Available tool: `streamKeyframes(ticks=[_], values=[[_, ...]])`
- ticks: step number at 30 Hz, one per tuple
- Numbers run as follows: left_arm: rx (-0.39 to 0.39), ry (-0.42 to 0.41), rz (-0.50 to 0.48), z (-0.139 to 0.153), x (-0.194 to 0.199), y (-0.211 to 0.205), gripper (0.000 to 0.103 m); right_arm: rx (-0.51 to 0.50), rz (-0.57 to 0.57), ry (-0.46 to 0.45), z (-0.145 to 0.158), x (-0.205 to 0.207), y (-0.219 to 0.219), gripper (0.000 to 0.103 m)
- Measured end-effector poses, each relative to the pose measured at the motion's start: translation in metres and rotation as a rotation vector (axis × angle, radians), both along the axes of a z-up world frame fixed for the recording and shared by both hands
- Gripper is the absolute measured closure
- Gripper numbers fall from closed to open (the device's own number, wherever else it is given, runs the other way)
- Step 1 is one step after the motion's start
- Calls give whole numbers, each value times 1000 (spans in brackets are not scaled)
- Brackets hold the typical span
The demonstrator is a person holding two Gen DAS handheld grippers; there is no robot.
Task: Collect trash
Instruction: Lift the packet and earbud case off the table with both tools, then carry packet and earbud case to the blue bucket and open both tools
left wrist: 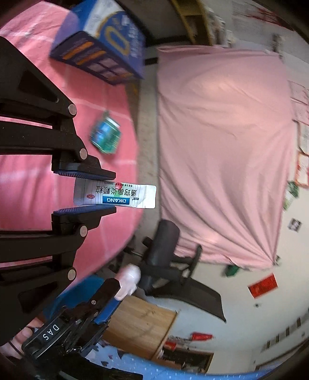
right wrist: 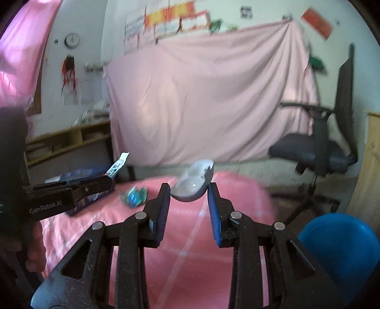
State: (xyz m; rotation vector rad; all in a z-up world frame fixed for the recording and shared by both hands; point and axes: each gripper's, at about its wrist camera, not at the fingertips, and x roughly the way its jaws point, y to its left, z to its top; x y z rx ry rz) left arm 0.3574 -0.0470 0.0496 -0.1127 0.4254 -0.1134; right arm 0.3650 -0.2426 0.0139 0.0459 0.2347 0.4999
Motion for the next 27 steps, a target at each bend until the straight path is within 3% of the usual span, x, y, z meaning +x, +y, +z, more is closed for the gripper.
streamKeyframes(ticks=[2, 5, 10, 13, 19, 24, 27], values=[[14, -43, -24, 12, 0, -14, 86, 11, -33, -34, 7, -3, -10, 57], [43, -65, -52, 23, 2, -33, 86, -4, -47, 8, 6, 7, -19, 58], [13, 16, -73, 13, 18, -52, 86, 55, -11, 246, -25, 40, -37, 58], [6, 69, -66, -4, 18, -56, 86, 97, 12, 336, -38, 44, -51, 56], [-27, 175, -75, -38, 15, -58, 86, 154, -31, 362, -41, 45, -83, 56], [-51, 182, -104, -43, 19, -65, 86, 153, -96, 341, -36, 44, -98, 52], [-55, 169, -143, -39, 26, -77, 86, 143, -143, 310, -32, 43, -107, 42]])
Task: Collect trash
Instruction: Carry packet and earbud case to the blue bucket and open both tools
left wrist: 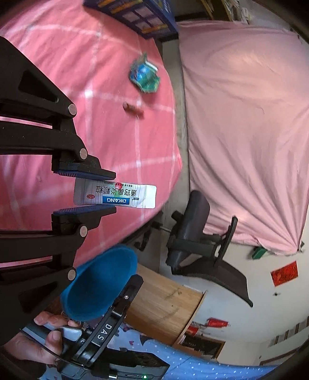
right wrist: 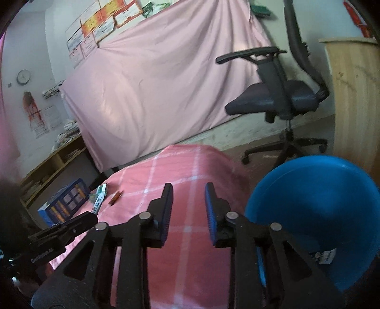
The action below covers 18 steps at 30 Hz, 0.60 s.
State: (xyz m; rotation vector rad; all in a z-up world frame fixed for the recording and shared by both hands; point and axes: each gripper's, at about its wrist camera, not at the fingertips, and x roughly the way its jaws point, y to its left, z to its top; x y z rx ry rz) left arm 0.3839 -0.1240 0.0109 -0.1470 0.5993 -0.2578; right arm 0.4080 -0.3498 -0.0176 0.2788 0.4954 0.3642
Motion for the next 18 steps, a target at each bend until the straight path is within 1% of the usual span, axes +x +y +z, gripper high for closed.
streamKeyframes(ticks=[1, 4, 5, 7, 10, 15, 18], values=[[-6, 0, -13, 0, 3, -3, 86, -11, -22, -12, 2, -1, -4, 37], [-19, 14, -58, -2, 10, -18, 86, -30, -86, -39, 7, -6, -16, 27], [-19, 16, -77, -2, 13, -27, 86, -38, -108, -49, 8, -8, -19, 25], [-17, 20, -116, -1, 19, -43, 86, -61, -166, -81, 13, -13, -30, 19], [-5, 31, -184, -1, 28, -73, 86, -53, -231, -118, 20, -20, -49, 11], [-16, 94, -280, -10, 48, -116, 85, -23, -332, -132, 22, -30, -84, 2], [-19, 135, -310, -16, 57, -135, 85, 7, -374, -114, 20, -31, -102, 0]])
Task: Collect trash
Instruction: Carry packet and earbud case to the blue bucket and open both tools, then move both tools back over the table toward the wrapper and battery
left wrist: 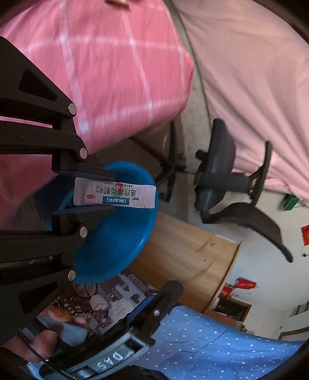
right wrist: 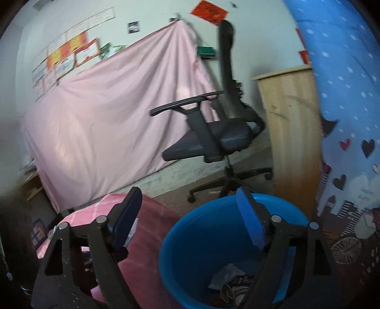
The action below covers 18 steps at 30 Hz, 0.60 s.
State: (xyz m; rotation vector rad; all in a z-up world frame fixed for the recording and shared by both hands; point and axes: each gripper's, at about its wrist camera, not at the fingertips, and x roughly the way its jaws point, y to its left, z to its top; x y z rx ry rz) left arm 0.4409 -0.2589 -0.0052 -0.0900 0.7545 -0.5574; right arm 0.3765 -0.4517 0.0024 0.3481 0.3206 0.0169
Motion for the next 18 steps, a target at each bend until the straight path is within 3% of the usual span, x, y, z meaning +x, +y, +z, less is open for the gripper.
streamKeyframes(ticks=[2, 4, 14, 18], values=[[12, 26, -16, -4, 5, -8, 80, 19, -19, 4, -1, 0, -9, 0], [13, 38, -17, -6, 6, -11, 65, 35, -33, 4, -1, 0, -16, 0], [-20, -36, 82, 8, -3, 11, 63, 29, -43, -47, 7, -5, -8, 0], [-41, -113, 164, 25, -13, 33, 54, 19, -21, -97, 18, -5, 5, 0]])
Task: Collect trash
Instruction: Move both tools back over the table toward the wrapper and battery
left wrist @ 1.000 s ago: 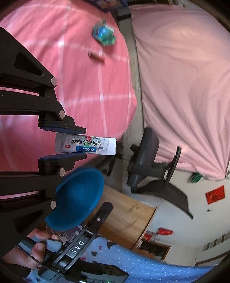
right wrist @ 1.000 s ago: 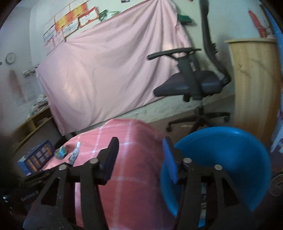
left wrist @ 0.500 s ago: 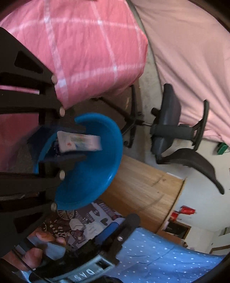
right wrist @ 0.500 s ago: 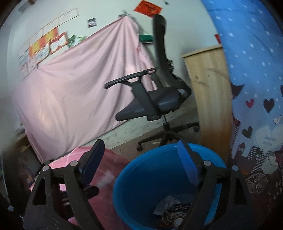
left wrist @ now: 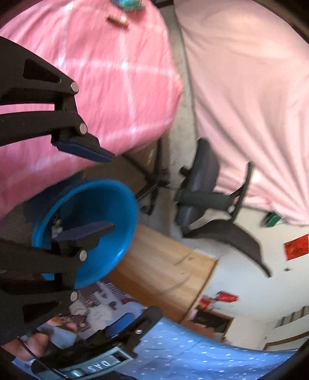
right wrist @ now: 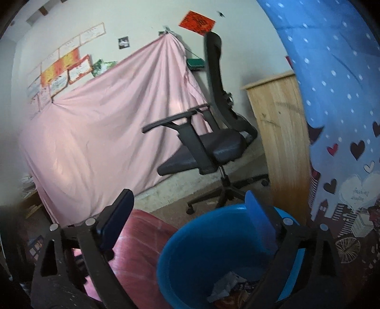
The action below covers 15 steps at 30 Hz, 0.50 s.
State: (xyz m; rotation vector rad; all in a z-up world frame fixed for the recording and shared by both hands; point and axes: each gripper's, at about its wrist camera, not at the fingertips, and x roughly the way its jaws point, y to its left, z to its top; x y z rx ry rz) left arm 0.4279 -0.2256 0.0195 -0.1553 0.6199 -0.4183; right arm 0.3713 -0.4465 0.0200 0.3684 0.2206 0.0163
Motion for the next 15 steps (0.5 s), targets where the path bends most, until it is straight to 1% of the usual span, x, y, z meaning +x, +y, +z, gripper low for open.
streamKeyframes(ticks=[2, 5, 7, 8, 10, 12, 15], values=[[4, -57, 54, 11, -8, 15, 49, -5, 13, -40, 7, -2, 10, 0], [5, -128, 142, 25, -20, 40, 37, -17, 44, -91, 15, -4, 26, 0], [0, -177, 209, 33, -28, 61, 22, -37, 65, -115, 20, -5, 39, 0], [-2, -203, 245, 36, -32, 72, 20, -55, 78, -129, 23, -6, 47, 0], [-4, -246, 308, 41, -41, 90, 11, -83, 98, -151, 27, -7, 63, 0], [-1, -280, 371, 44, -49, 110, 5, -94, 116, -173, 29, -7, 76, 0], [9, -300, 432, 43, -60, 133, 4, -112, 146, -194, 31, -8, 95, 0]])
